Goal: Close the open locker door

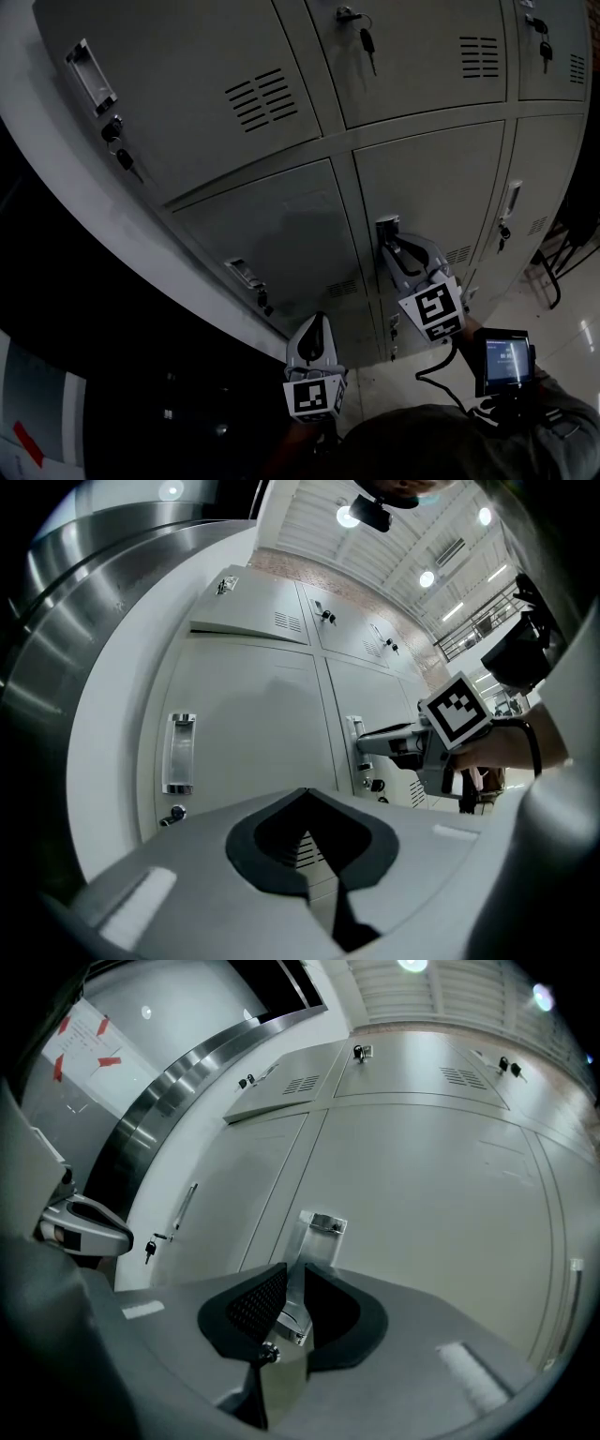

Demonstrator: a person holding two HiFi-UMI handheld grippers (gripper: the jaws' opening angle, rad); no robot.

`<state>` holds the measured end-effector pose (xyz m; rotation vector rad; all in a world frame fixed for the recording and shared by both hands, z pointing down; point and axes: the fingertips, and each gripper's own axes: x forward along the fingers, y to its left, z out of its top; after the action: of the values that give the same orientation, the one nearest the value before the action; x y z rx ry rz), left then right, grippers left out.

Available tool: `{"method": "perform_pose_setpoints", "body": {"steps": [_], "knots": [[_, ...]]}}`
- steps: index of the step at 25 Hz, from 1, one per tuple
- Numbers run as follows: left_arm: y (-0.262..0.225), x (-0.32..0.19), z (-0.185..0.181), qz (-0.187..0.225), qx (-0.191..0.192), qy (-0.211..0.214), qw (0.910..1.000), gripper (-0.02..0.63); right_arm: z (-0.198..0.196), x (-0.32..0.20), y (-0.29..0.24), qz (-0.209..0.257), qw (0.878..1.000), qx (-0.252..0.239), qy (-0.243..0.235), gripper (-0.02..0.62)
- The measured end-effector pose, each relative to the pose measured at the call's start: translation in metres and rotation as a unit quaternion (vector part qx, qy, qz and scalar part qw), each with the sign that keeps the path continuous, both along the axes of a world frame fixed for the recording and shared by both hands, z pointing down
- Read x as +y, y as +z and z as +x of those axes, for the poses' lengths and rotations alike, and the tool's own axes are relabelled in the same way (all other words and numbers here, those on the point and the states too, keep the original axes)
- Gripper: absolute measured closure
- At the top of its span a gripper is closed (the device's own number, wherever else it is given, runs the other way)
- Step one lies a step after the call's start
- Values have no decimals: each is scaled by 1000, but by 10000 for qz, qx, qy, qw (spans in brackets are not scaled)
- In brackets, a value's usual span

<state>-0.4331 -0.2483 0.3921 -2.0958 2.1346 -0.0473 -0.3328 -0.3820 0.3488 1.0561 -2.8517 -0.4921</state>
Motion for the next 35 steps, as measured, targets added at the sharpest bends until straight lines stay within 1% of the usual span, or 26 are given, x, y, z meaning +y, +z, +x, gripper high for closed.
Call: {"method": "perform_pose_setpoints", "body": {"steps": [11, 13, 15, 21, 24, 27, 29, 35], "knots": [[-1, 5, 2, 9, -1, -52, 10000, 604, 0, 0, 1, -7, 10000, -17, -8, 528], [-2, 6, 5, 9, -16, -46, 10000, 603, 1, 1, 2, -21, 10000, -24, -18, 526], [-4, 7, 8, 23, -25, -42, 10000, 603, 2, 5, 1, -32, 10000, -38, -75, 504], [-8, 5, 25, 36, -28, -10, 10000, 603, 18, 13, -3, 10, 9999, -43, -100, 503], [-12, 3, 41, 91, -37, 21, 9999, 603, 37, 12, -8, 58, 10000, -18, -71, 503], [-10, 3, 65, 10, -51, 121, 9999, 604, 67, 15, -7, 34, 10000, -45, 49, 505], [-9, 3, 82, -70, -35, 116, 9999, 604, 87, 17, -7, 15, 9999, -58, 91, 506], [-9, 10, 145, -184, 10, 36, 9998, 604, 158, 31, -3, -75, 9999, -68, 139, 523]]}}
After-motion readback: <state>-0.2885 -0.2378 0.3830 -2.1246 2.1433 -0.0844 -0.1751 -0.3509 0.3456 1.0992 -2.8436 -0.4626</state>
